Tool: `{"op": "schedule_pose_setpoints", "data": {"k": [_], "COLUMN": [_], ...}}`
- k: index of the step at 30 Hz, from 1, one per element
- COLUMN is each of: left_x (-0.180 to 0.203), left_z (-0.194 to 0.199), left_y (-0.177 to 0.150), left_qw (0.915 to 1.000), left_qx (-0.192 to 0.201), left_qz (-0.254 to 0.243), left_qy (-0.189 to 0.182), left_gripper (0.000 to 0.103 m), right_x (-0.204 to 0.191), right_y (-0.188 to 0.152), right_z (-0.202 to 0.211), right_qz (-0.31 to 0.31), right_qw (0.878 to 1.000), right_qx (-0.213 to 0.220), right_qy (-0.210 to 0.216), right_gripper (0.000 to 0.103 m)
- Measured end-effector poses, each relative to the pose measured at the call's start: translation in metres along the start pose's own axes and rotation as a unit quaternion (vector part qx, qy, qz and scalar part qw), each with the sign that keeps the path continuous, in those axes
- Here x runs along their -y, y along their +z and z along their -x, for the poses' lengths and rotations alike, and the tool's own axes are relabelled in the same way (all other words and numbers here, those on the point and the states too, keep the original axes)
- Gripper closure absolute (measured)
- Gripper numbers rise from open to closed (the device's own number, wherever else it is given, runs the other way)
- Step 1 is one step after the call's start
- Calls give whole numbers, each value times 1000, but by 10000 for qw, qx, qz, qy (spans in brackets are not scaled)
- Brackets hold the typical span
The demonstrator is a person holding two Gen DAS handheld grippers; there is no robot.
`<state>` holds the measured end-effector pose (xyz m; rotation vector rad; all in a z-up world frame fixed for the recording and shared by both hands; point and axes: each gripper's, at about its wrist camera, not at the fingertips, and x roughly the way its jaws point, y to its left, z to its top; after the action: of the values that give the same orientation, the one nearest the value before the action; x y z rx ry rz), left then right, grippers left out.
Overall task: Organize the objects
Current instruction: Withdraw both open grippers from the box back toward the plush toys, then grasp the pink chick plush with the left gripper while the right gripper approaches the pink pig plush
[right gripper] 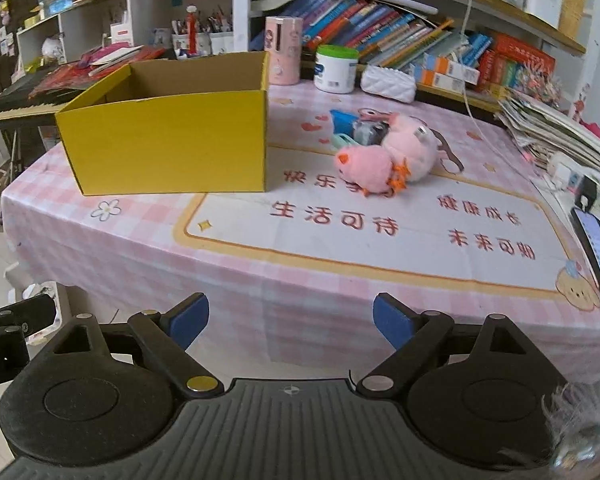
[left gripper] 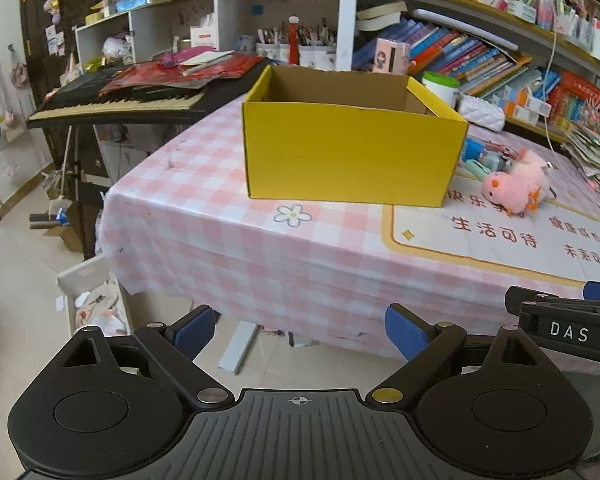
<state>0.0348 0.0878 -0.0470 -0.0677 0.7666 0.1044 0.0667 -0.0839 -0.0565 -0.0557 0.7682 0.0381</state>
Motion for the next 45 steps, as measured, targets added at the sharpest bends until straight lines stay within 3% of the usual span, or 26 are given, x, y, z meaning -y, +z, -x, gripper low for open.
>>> {"op": "schedule_pose_setpoints", "data": {"k": [17, 45], "left_x": [39, 105], "left_z": [-13, -35], "left_y": [11, 36], "left_qw": [9974, 9943], "left_qx": [-21, -14], "left_qz": [-502, -732], "left_qy": [-522, -773], "left_gripper": [9, 9], "right_x": [45, 107], "right_y": [-5, 18], "right_z": [-3, -22], "right_qz": [-527, -707], "right_qw": [9974, 9951], "right_qx": [-145, -178], "right_qy": [-465, -664], "right_gripper": [12, 12]}}
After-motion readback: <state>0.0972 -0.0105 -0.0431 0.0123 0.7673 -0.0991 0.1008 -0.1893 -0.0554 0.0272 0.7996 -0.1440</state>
